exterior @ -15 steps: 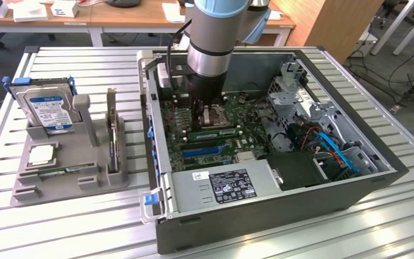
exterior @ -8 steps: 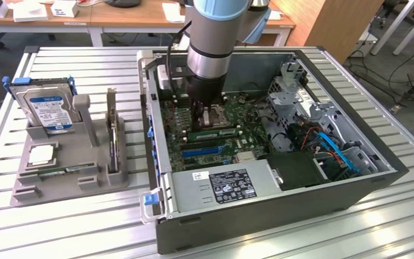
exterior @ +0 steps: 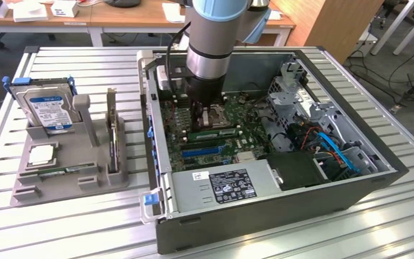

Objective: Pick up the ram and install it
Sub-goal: 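Press down the ram until it locks into place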

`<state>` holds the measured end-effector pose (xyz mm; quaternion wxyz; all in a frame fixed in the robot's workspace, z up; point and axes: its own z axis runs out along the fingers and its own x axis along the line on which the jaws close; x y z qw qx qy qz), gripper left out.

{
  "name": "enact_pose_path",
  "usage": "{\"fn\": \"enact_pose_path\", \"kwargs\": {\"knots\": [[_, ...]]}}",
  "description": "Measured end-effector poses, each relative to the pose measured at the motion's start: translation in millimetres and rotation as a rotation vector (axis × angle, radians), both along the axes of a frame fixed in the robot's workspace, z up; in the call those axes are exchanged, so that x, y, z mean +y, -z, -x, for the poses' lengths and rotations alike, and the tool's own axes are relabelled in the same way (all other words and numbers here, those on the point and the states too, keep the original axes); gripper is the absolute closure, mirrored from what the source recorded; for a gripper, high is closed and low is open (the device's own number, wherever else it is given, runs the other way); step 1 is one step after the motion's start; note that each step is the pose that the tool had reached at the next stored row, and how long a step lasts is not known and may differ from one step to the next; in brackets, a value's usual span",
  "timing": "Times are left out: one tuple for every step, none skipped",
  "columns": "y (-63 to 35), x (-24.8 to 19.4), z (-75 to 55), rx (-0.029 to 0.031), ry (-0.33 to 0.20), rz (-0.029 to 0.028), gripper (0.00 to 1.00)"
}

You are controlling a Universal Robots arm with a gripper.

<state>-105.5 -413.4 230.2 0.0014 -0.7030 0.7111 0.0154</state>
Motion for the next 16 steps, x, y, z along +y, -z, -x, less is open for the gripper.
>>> {"fn": "enact_pose_path", "kwargs": {"knots": [[0.1,0.2,0.0,-0.0001,0.000,-0.0004,0.91],[0.1,0.3,0.0,-0.0001,0.000,-0.0005,0.91],[0.1,0.3,0.0,0.0000,0.000,-0.0004,0.91],[0.1,0.3,0.0,0.0000,0.000,-0.0003,0.91],[0.5,0.4,0.0,0.0000,0.000,-0.0003,0.91],[1.3,0.5,0.0,-0.0001,0.000,-0.0004,0.91],[2.2,0.4,0.0,-0.0001,0.000,-0.0004,0.91],[2.8,0.4,0.0,0.0000,0.000,-0.0003,0.91],[2.8,0.4,0.1,0.0001,0.000,-0.0001,0.91],[2.8,0.4,0.1,0.0001,0.000,-0.0001,0.91],[2.8,0.4,0.1,0.0001,0.000,-0.0002,0.91],[2.8,0.4,0.1,0.0001,0.000,-0.0002,0.91],[3.0,0.4,0.1,0.0001,0.000,-0.0003,0.91],[3.6,0.5,0.0,-0.0003,0.000,-0.0007,0.91],[4.2,0.5,0.0,-0.0002,0.000,-0.0006,0.91],[4.4,0.4,0.1,0.0000,0.000,-0.0003,0.91]]}}
